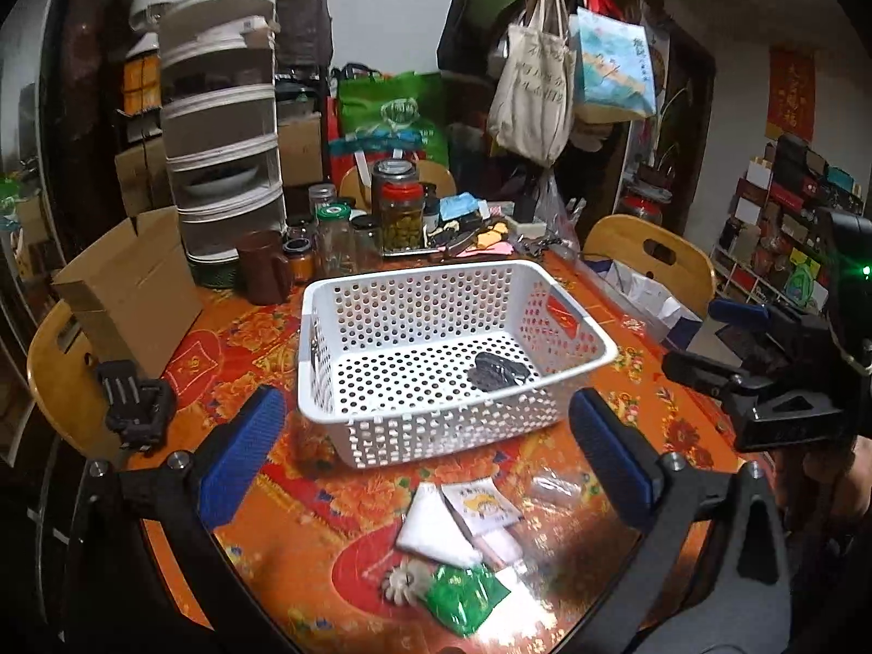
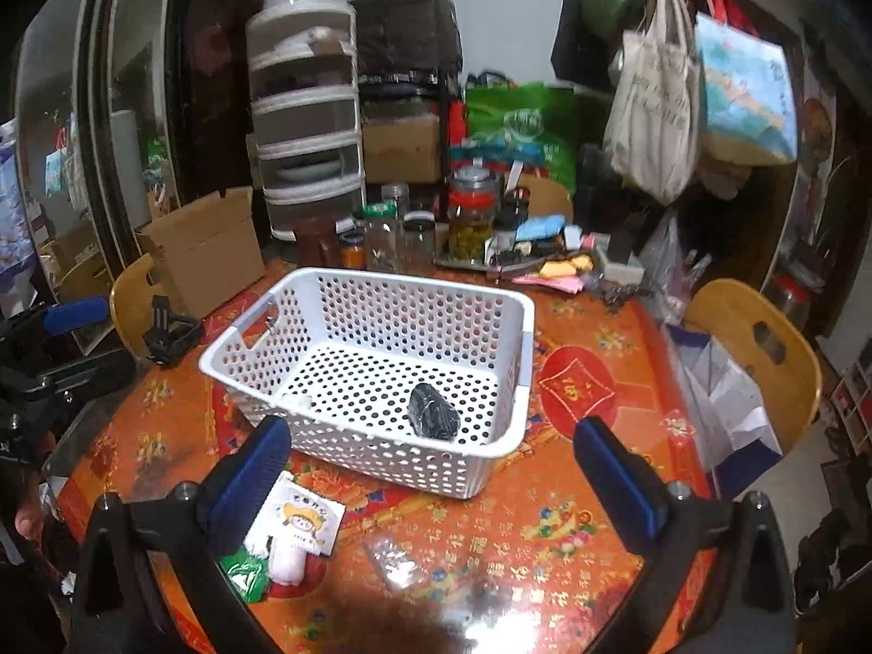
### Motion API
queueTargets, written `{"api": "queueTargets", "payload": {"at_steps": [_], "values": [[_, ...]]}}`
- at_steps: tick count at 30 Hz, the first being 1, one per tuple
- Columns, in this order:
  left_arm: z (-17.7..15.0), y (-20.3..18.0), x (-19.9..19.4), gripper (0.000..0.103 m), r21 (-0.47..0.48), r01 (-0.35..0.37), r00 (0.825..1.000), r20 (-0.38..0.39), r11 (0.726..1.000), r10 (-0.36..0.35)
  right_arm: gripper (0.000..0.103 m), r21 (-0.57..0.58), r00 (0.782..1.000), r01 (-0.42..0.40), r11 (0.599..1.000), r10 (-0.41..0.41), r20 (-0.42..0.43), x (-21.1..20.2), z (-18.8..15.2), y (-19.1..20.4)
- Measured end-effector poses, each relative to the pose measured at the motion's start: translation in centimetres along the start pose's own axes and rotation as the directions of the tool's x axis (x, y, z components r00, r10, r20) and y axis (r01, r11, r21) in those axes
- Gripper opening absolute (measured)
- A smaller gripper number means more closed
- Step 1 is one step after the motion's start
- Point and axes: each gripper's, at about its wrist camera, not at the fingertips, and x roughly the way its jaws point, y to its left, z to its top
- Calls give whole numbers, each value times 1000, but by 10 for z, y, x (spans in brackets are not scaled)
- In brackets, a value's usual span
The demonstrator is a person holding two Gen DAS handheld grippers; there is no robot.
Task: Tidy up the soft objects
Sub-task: 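Open both tools to drop the bundle and tissue ball into the basket, then withdraw both tools back toward the remaining items on the table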
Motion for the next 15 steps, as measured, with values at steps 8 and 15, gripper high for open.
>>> {"api": "queueTargets", "payload": {"at_steps": [8, 15], "values": [[-37, -11, -51, 103, 41, 4, 999, 33, 999, -6, 103, -46, 999, 12, 999, -9, 53, -42, -39, 31], [-70, -14, -67, 103, 41, 8, 1000, 25, 999, -9, 103, -36, 997, -25, 999, 28, 68, -52, -67, 45]]}}
